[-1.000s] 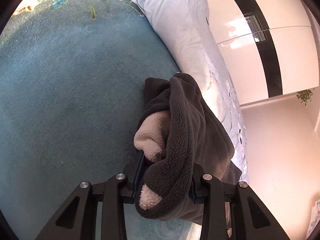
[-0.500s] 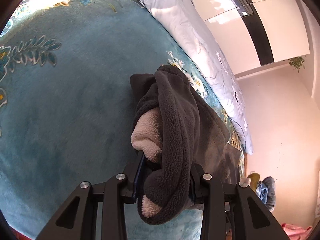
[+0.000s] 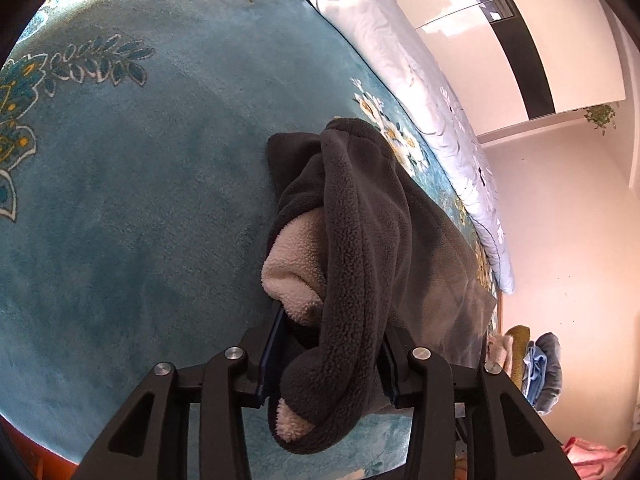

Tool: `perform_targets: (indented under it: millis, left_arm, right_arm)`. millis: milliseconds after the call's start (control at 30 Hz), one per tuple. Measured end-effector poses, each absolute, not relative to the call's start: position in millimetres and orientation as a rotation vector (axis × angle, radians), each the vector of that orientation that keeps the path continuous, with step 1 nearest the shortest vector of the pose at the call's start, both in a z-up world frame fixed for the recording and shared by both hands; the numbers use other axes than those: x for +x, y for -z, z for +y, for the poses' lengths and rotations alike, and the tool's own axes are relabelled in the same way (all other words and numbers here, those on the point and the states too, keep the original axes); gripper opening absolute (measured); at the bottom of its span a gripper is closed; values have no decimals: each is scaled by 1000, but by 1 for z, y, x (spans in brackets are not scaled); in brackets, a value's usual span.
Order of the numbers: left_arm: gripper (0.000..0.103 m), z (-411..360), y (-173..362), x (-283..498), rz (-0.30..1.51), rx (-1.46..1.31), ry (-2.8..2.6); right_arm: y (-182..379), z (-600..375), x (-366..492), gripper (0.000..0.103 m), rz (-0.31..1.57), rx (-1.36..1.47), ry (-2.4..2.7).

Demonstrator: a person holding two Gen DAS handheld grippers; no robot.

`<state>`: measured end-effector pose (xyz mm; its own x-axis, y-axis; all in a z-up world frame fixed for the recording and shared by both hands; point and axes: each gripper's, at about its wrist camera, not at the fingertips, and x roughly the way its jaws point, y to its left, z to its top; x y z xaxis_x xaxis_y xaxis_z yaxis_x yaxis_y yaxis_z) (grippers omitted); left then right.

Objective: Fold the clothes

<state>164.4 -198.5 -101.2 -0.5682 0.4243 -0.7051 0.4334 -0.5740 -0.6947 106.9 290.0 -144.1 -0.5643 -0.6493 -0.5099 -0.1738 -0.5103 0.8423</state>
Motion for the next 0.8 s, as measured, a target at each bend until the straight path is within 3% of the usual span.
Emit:
perform_targets:
  millis: [167, 400, 533, 800]
  left_arm:
    - [48, -203, 101, 152, 1365, 1532, 2365]
    - [50, -214, 89, 163, 1266, 1534, 2391]
    - [51, -225, 92, 190, 1184, 1534, 2444]
    - [59, -241, 97, 137, 1111, 1509, 2533]
  right_arm:
    - [144, 294, 114, 26, -1308, 1261, 2174]
    - [143, 306, 124, 45, -1232, 1320, 2255]
    - [140, 318, 136, 46, -1212, 1316, 2310]
    - [113, 315, 119, 52, -1101, 1268, 2406]
